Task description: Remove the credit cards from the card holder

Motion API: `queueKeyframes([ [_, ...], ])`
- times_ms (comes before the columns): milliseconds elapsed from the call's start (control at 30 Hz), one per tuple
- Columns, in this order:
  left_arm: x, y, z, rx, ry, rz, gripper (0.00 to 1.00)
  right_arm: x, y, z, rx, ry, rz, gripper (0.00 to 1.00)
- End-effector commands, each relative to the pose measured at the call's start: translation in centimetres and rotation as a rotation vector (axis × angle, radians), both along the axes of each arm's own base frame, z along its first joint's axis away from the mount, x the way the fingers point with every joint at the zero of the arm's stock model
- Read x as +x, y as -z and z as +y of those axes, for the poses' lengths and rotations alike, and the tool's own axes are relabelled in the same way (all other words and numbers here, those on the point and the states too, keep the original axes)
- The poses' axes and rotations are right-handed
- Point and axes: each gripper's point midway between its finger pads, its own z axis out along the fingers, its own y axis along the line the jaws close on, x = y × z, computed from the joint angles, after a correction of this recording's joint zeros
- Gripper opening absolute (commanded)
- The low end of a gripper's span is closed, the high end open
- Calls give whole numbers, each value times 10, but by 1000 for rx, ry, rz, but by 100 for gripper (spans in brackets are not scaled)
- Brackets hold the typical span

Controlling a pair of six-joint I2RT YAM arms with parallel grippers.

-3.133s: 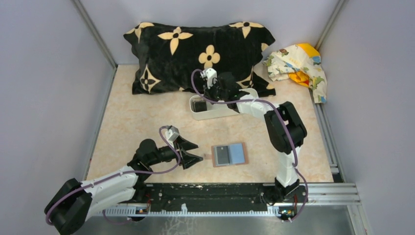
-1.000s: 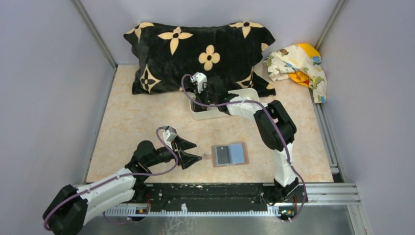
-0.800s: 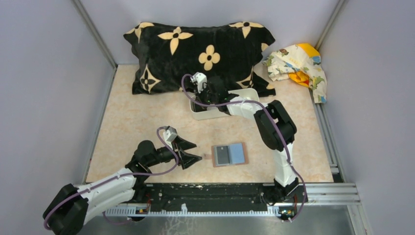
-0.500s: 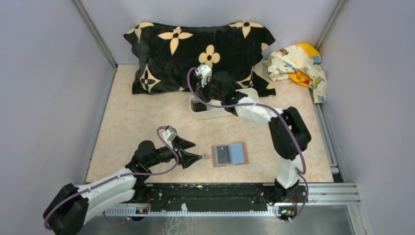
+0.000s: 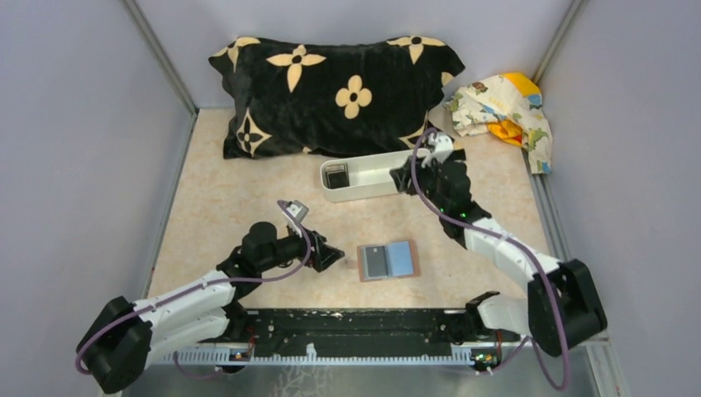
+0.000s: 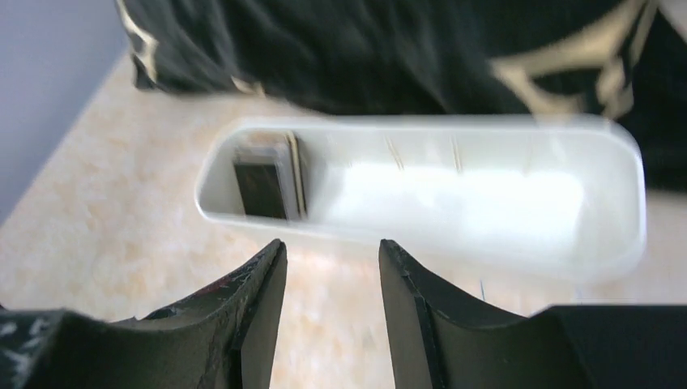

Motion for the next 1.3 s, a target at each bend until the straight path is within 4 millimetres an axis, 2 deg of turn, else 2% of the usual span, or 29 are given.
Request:
queueKeyframes([
  [0,1,4,-9,49,-1,20,100,-44,32,-35,57,113,98,47],
  [133,-6,6,-31,93,37,-12,100,-84,74,-54,96,160,216,48],
  [200,-12,6,-44,102,68,-13,100,-103,99,-58,124,163,282,48],
  [300,-19,6,-60,70,111,17,100,-124,122,-59,143,165,336,43],
  [500,-26,10,-76,14,148,81,100,-153,159,-55,85,182,436,42],
  [600,-27,16,-80,15,156,109,100,-160,175,-55,90,185,483,42],
  [767,-29,30,-88,25,166,167,100,-165,192,-53,59,178,522,42],
  [900,-30,34,-86,28,154,188,100,-171,202,-49,47,158,553,42],
  [1267,-26,31,-72,68,74,218,99,-193,203,-14,29,79,572,42],
])
